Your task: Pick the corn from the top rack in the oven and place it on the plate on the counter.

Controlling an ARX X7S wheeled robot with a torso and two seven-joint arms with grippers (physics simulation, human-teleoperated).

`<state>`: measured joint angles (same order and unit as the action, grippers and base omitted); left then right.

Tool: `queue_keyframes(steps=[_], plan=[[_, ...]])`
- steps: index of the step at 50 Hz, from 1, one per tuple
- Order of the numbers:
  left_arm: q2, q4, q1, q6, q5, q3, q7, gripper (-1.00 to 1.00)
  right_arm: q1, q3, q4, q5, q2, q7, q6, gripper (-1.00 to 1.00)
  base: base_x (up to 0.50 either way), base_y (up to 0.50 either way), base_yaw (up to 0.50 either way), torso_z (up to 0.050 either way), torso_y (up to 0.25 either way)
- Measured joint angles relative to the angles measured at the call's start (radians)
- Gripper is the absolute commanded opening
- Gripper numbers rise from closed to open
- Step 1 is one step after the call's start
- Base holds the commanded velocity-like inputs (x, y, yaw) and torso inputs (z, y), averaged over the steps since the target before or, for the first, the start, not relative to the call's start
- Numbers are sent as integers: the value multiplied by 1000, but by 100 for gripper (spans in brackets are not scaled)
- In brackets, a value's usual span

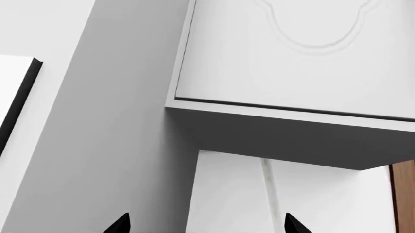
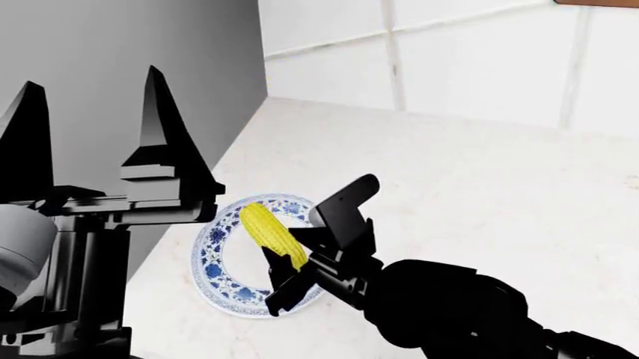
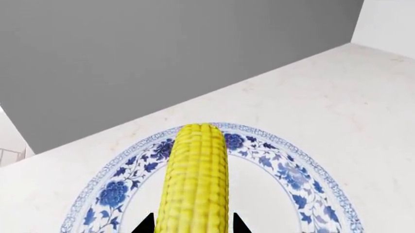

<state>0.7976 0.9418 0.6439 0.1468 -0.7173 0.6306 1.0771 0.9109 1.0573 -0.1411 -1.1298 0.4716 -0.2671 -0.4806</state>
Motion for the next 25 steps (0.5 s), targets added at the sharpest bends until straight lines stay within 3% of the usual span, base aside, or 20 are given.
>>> queue_keyframes(steps=[8,9,25], plan=[[-1,-1,-2,-2,2,2,1,100,1,2,4,0,-2,-2,-2,-100,0,0,0,0,0],[-1,-1,-2,-3,2,2,1,100,1,2,4,0,-2,-3,-3,100,0,0,0,0,0],[-1,-3,0,-6,1,4,1,100,12,3,6,13,-5,-8,-18,100,0,0,0,0,0]])
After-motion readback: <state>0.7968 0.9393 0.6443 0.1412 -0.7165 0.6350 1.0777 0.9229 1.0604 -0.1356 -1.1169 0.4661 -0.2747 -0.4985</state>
